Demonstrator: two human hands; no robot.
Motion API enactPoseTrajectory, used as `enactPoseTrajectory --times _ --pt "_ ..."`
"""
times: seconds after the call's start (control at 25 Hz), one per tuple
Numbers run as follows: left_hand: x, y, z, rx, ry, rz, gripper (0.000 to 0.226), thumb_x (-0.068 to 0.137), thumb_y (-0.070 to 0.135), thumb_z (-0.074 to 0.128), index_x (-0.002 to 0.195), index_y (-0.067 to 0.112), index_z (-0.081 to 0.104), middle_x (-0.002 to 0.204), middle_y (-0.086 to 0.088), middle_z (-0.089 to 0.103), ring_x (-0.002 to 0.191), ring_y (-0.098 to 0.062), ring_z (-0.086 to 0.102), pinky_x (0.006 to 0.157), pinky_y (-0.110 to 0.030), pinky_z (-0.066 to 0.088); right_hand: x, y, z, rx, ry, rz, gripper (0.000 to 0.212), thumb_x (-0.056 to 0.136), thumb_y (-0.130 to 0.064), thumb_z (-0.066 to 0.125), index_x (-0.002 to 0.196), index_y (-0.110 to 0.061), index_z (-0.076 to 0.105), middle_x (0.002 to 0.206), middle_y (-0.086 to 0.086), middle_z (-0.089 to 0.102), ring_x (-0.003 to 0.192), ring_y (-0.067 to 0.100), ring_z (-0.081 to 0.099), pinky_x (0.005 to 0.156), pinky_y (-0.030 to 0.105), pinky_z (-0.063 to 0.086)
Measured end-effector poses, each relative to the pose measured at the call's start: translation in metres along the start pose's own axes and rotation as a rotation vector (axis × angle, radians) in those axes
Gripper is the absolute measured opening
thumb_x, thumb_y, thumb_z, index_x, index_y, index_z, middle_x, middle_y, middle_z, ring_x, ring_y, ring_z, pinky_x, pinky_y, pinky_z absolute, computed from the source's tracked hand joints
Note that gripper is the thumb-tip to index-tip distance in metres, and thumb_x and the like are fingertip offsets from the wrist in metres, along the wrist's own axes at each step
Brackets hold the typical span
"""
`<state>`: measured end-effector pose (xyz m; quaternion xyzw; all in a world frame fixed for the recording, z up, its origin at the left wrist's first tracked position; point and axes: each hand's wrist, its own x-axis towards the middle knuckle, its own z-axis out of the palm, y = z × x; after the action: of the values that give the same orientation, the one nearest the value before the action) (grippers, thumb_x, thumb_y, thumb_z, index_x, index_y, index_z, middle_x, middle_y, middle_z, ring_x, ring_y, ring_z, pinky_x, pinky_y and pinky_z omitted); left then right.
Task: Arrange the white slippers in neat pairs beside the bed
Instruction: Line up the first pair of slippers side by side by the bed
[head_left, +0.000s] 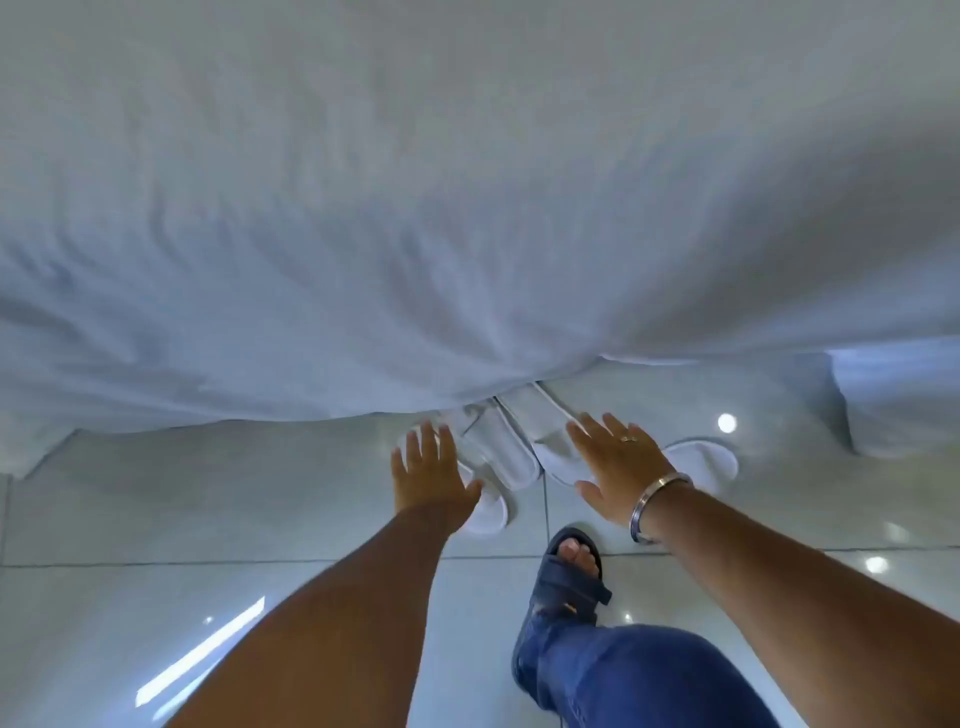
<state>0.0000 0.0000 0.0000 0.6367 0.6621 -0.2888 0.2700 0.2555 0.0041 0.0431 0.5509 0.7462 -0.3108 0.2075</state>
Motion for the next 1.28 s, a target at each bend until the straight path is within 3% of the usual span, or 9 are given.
enactPoseTrajectory --times 0.16,0.24,0.36,0.44,0.56,0.68,0.92,1.08,1.28 --pt "0.11 -0.024 0.124 -0.026 -0.134 -0.124 0.156 0.048 0.103 0.037 0.149 0.0 -0.024 0.161 -0.021 -0.024 0.151 -0.035 -0.013 0.122 -0.048 0.0 0.13 -0.003 0.088 -0.075 -0.124 -0.134 0.046 0.089 -0.023 0.052 0.134 -0.022 0.038 0.142 0.004 0.047 0.125 0.031 0.049 0.101 0.047 0.042" --pt "0.131 -0.039 0.164 -0.08 -0.091 -0.088 0.164 0.037 0.107 0.03 0.148 0.0 -0.025 0.16 -0.021 -0.026 0.15 -0.035 -0.016 0.123 -0.047 -0.001 0.17 -0.023 0.119 -0.134 -0.113 -0.216 0.05 0.086 -0.012 0.053 0.133 -0.021 0.039 0.142 0.005 0.045 0.123 0.031 0.049 0.099 0.048 0.044" --pt "0.146 -0.048 0.21 -0.123 0.021 -0.048 0.163 0.033 0.109 0.02 0.146 0.002 -0.031 0.158 -0.021 -0.031 0.149 -0.034 -0.022 0.124 -0.047 -0.003 0.208 -0.037 0.17 -0.17 -0.062 -0.207 0.065 0.087 -0.005 0.049 0.145 -0.015 0.021 0.158 0.006 0.018 0.135 0.031 0.035 0.104 0.048 0.041" --pt "0.152 -0.046 0.221 -0.167 0.069 -0.065 0.163 0.033 0.11 0.02 0.144 0.003 -0.034 0.157 -0.021 -0.032 0.148 -0.035 -0.024 0.122 -0.046 -0.005 0.217 -0.041 0.197 -0.142 -0.093 -0.146 0.066 0.093 -0.01 0.043 0.148 -0.016 0.008 0.161 0.003 0.002 0.141 0.031 0.025 0.108 0.046 0.036" --pt "0.152 -0.046 0.227 -0.191 0.079 -0.059 0.163 0.037 0.106 0.03 0.144 0.002 -0.034 0.156 -0.021 -0.034 0.147 -0.035 -0.028 0.122 -0.046 -0.006 0.214 -0.051 0.224 -0.158 -0.077 -0.053 0.063 0.096 -0.024 0.04 0.148 -0.018 0.005 0.161 0.003 -0.007 0.143 0.033 0.014 0.111 0.047 0.031" --pt "0.151 -0.066 0.232 -0.17 0.12 0.038 0.159 0.043 0.103 0.038 0.145 0.003 -0.033 0.155 -0.017 -0.039 0.144 -0.031 -0.035 0.123 -0.046 -0.008 0.211 -0.075 0.238 -0.161 -0.069 0.05 0.077 0.093 -0.031 0.048 0.149 -0.016 -0.003 0.16 0.005 -0.012 0.145 0.036 0.008 0.114 0.047 0.027" --pt "0.164 -0.187 0.225 -0.034 0.178 0.175 0.154 0.046 0.105 0.034 0.15 0.007 -0.025 0.16 -0.014 -0.03 0.147 -0.028 -0.028 0.123 -0.044 -0.008 0.211 -0.129 0.271 -0.145 0.058 0.053 0.086 0.087 -0.04 0.057 0.149 -0.012 0.004 0.16 0.014 -0.001 0.14 0.042 0.02 0.104 0.046 0.037" --pt "0.178 -0.298 0.208 0.121 0.177 0.239 0.152 0.048 0.105 0.029 0.151 0.007 -0.024 0.162 -0.015 -0.027 0.149 -0.029 -0.024 0.124 -0.047 -0.003 0.228 -0.206 0.29 -0.109 0.108 -0.021 0.088 0.082 -0.045 0.06 0.149 -0.017 0.009 0.161 0.012 0.002 0.135 0.041 0.026 0.102 0.044 0.039" --pt "0.166 -0.351 0.213 0.211 0.156 0.373 0.149 0.052 0.1 0.039 0.152 0.01 -0.022 0.162 -0.01 -0.029 0.148 -0.026 -0.028 0.123 -0.049 -0.004 0.243 -0.287 0.288 -0.043 0.063 -0.078 0.071 0.087 -0.039 0.056 0.144 -0.018 0.02 0.159 0.014 0.008 0.129 0.038 0.037 0.096 0.043 0.042"
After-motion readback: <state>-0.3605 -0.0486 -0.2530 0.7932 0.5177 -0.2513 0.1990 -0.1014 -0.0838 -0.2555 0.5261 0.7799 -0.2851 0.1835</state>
